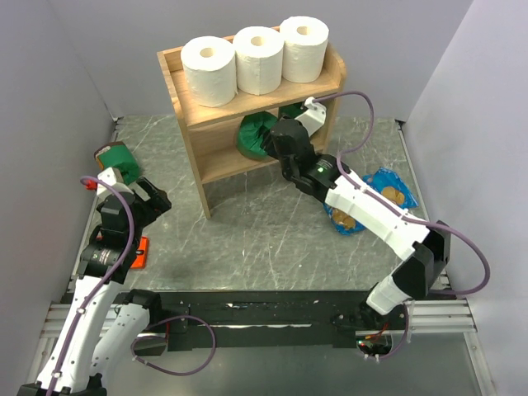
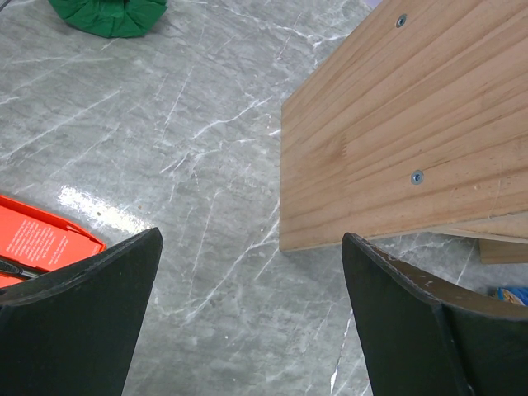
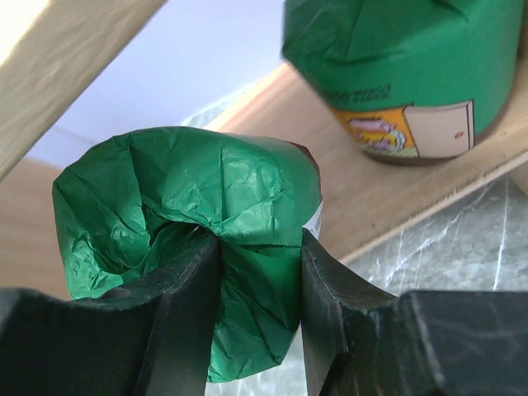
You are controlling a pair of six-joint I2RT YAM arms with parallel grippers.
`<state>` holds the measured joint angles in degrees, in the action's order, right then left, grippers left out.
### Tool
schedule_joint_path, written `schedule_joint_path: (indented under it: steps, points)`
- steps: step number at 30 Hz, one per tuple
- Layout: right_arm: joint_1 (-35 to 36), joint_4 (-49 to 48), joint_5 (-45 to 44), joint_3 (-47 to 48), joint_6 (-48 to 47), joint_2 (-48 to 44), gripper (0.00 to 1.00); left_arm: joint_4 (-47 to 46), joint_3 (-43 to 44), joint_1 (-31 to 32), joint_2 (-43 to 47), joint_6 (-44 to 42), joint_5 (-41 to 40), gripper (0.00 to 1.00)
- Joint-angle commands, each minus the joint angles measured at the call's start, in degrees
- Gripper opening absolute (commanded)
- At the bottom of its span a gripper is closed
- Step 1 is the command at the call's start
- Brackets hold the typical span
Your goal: Place and organize the paper towels onto the shelf
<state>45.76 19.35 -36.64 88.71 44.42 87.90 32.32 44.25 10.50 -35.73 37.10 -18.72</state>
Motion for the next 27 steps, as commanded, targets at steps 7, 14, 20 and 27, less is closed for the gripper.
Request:
schedule_joint_path:
  steps: [7,14,20,27]
  points:
    - [-1.11,-1.16,-8.09,6.39,4.44,2.71,0.37,-1.99,-0.04,0.22,0.66,0.08,0.35,0.96]
    - [-1.72,-1.86,-7.31,6.13,5.32,4.04,0.46,-1.91,-0.04,0.22,0.66,0.16,0.18,0.96]
    - [-1.99,-3.62,-6.77,4.81,4.71,3.16,0.56,-1.91,-0.04,0.22,0.57,0.16,0.09,0.96]
    - [-1.99,-4.24,-6.78,4.55,3.39,2.02,0.61,-1.91,-0.04,0.31,0.39,0.16,0.00,0.96]
